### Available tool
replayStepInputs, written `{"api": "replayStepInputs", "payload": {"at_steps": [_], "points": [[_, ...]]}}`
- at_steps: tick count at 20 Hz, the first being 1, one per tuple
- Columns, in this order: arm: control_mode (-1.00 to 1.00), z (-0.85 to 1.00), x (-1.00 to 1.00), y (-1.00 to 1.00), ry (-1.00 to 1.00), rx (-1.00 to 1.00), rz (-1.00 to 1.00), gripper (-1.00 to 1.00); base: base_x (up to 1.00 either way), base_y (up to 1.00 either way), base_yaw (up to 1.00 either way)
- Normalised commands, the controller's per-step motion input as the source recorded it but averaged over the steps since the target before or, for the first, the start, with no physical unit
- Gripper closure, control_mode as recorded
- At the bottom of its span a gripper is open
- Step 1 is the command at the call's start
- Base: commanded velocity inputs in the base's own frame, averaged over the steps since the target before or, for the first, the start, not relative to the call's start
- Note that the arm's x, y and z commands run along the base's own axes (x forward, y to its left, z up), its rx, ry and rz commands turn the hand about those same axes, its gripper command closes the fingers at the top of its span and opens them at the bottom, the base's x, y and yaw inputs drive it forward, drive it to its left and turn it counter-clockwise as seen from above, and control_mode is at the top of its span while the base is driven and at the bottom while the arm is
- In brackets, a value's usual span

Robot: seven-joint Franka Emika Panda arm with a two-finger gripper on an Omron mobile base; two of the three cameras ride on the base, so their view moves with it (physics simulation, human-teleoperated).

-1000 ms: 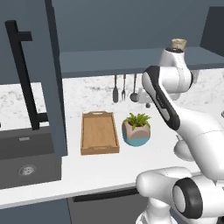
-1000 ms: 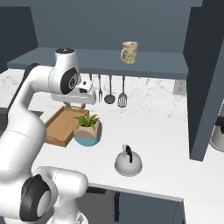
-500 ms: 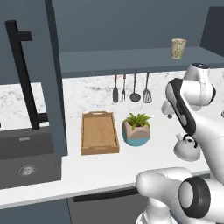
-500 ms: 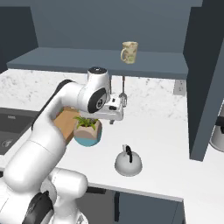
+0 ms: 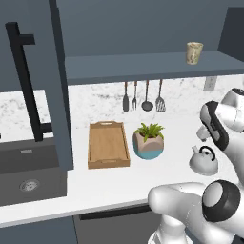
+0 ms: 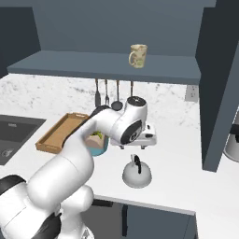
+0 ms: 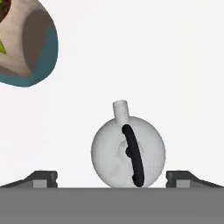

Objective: Pick the kettle from the counter and place it on the tray. Then pick the mug from the cabinet and place it on the tray. Then close the cabinet doors.

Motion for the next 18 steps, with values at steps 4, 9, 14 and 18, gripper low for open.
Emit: {"api": "replayStepInputs", "payload": {"at_steps": [4,9,14,18], "points": [[-1.00,-0.51,0.06,-0.60,0.00,0.16,0.17,-1.00,0.00,0.00,0.00],[-1.00,-0.45,0.14,-0.16,0.02,0.04,0.12,-1.00,0.00,0.00,0.00],[-1.00,-0.37,0.24,0.00,0.08,0.00,0.04,-1.00,0.00,0.00,0.00],[-1.00,-0.37,0.21,0.00,0.05,0.00,0.02,-1.00,0.00,0.00,0.00]]}}
